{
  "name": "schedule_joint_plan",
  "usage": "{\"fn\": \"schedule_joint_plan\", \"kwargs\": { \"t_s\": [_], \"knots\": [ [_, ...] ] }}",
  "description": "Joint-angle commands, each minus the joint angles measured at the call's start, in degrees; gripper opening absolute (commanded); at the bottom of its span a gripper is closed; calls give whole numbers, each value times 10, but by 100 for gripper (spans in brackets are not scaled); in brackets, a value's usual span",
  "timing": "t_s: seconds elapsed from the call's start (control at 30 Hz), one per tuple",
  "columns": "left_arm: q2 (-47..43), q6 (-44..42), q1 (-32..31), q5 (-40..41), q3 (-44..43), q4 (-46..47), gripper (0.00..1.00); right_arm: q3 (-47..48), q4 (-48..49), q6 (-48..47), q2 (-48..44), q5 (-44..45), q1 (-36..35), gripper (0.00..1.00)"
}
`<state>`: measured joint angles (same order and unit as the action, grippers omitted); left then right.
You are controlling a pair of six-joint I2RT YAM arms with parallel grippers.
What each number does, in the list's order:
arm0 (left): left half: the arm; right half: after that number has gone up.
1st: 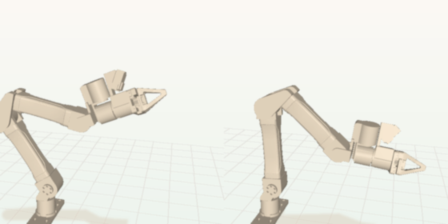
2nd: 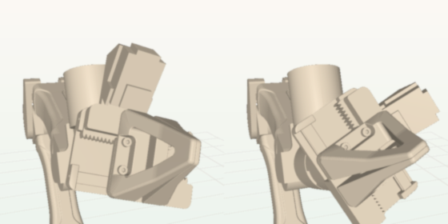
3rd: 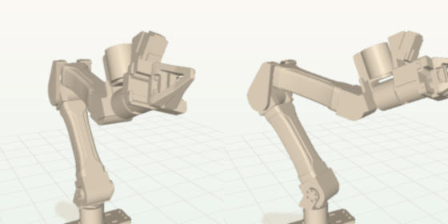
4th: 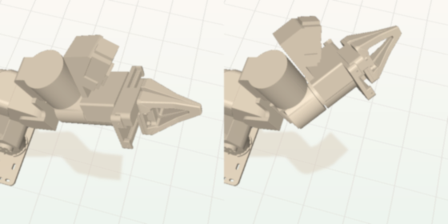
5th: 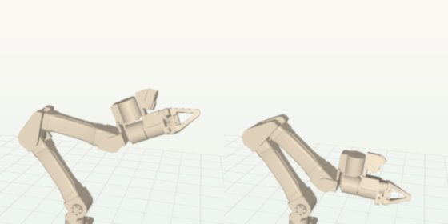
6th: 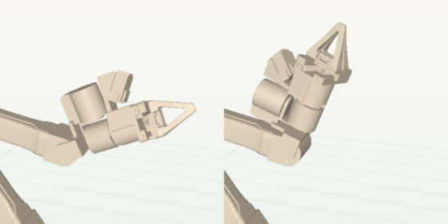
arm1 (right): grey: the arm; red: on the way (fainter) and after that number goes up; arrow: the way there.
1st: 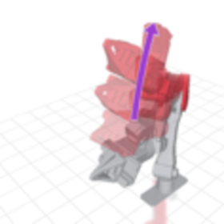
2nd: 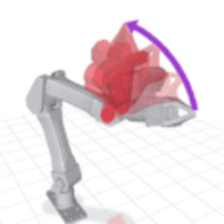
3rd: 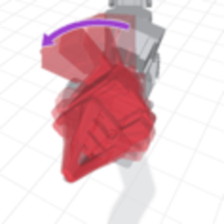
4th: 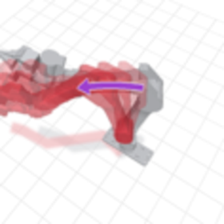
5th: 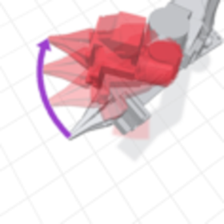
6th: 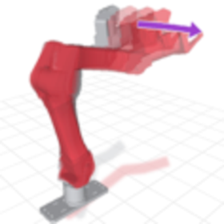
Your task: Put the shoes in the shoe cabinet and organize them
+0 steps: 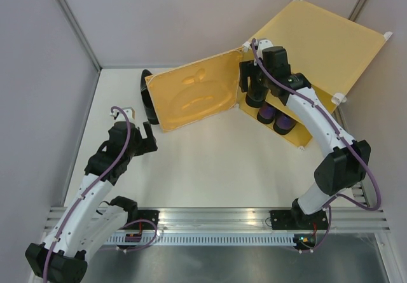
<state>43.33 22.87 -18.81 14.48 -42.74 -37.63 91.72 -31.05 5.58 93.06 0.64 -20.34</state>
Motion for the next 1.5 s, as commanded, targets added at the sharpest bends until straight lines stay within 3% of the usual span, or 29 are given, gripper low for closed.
{"fn": "schedule_joint_plan", "kwargs": {
  "t_s": [0.0,0.53,0.9,1.23,1.47],
  "knots": [
    [-6,-21,2,-3,1,12,100,34,82,-68,-11,10,-9,86],
    [-5,-21,2,-4,2,13,100,28,-1,-170,42,59,-42,88],
    [-5,-21,2,-3,2,13,100,24,34,-218,9,131,-83,88],
    [-5,-22,3,-5,1,13,100,2,84,-218,-55,163,-99,88],
    [-6,-22,2,-5,2,14,100,-81,107,-132,-127,200,-117,88]
  ]
}}
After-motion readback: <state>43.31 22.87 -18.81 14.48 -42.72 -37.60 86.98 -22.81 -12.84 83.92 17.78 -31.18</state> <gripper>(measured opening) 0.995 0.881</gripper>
